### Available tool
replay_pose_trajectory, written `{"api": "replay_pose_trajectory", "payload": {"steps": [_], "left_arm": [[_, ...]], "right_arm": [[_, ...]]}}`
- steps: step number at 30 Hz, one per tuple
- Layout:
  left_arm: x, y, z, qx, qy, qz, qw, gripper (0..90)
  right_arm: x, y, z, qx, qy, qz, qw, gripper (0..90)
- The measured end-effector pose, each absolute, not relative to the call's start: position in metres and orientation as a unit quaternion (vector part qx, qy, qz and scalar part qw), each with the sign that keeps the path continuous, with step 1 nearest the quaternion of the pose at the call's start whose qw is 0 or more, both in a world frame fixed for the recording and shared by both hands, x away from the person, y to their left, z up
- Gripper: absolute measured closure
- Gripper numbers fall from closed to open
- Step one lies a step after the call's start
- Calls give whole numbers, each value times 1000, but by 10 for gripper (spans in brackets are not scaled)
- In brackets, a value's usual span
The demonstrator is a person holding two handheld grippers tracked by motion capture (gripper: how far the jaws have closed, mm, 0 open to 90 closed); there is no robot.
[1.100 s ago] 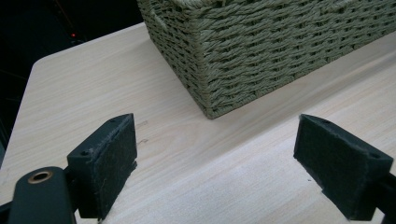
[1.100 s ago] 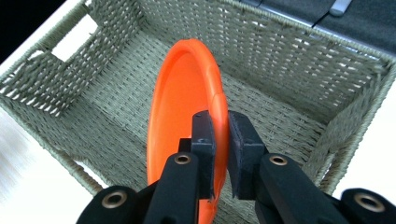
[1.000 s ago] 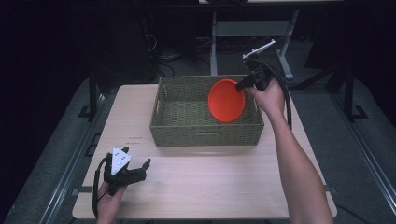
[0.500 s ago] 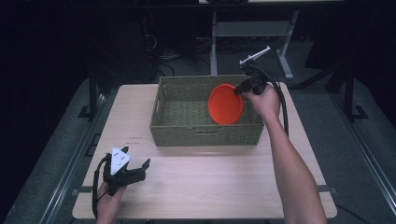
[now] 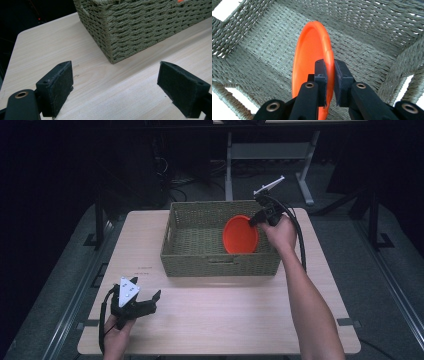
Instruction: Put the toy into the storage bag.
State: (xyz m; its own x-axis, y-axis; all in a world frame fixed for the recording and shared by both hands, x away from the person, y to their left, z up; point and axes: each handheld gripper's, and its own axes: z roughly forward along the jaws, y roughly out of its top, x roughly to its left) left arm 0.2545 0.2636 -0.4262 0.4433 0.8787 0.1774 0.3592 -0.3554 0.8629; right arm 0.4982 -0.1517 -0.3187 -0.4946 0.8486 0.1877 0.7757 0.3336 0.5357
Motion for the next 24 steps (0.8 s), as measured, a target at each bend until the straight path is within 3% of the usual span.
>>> {"api": "replay_pose_trajectory", "payload": {"steps": [24], "left_arm": [[254, 264, -426, 754, 409, 333, 391, 128]], "right_arm": [[501, -151, -343, 505, 820, 264, 58, 809]]}}
